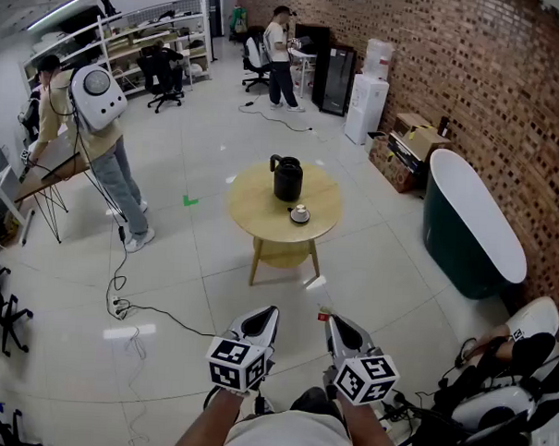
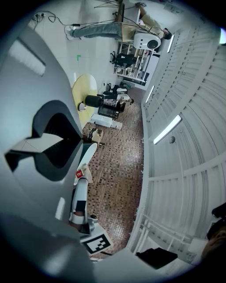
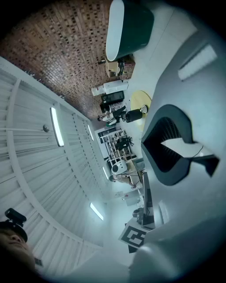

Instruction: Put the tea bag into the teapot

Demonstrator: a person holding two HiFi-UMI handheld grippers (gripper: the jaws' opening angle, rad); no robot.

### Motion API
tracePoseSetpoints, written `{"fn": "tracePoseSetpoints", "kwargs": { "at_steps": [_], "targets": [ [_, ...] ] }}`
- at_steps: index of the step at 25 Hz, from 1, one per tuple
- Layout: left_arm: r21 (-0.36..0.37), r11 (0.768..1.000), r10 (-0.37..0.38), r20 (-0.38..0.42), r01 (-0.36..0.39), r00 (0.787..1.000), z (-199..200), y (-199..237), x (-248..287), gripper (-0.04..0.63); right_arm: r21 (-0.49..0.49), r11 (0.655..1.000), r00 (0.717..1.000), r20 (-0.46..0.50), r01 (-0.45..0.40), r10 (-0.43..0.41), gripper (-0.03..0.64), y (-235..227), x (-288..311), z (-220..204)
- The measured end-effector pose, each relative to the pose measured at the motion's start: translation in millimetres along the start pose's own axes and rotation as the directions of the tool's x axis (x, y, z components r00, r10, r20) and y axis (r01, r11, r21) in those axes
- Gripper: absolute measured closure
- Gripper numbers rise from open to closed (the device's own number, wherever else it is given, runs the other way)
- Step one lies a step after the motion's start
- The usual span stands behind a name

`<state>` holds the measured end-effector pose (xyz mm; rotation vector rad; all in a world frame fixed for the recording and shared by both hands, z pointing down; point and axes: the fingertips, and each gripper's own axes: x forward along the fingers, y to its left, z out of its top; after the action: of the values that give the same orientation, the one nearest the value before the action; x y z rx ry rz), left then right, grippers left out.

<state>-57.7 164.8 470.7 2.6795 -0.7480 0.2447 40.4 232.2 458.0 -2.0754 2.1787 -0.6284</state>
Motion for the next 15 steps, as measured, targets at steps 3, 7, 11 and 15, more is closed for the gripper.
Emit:
{"fn": "tracePoseSetpoints", "kwargs": {
  "at_steps": [3,7,11,15],
  "targets": [
    [0.005,1.000,-0.004,0.000,0.004,1.000,-4.8,7.8,-5.8,0.583,0.004,1.000,1.000,0.011,0.024,-0.024,0.615,0.5,-0.8,-5.1],
    [-0.008,1.000,-0.003,-0.006,0.002,1.000,-8.0,19.2,-4.6,0.583,0.007,0.999,0.999,0.019,0.046,-0.046,0.615,-4.5,5.5,-2.8],
    [-0.002,1.000,0.009,-0.007,-0.009,1.000,-4.4,35.1,10.3,0.583,-0.004,0.999,0.998,0.031,0.049,-0.049,0.615,-17.4,26.3,6.2],
    [0.008,0.999,0.031,0.014,-0.031,0.999,10.2,58.4,36.9,0.583,-0.028,0.999,0.999,0.043,0.031,-0.030,0.615,-31.8,60.6,23.4]
  ]
}}
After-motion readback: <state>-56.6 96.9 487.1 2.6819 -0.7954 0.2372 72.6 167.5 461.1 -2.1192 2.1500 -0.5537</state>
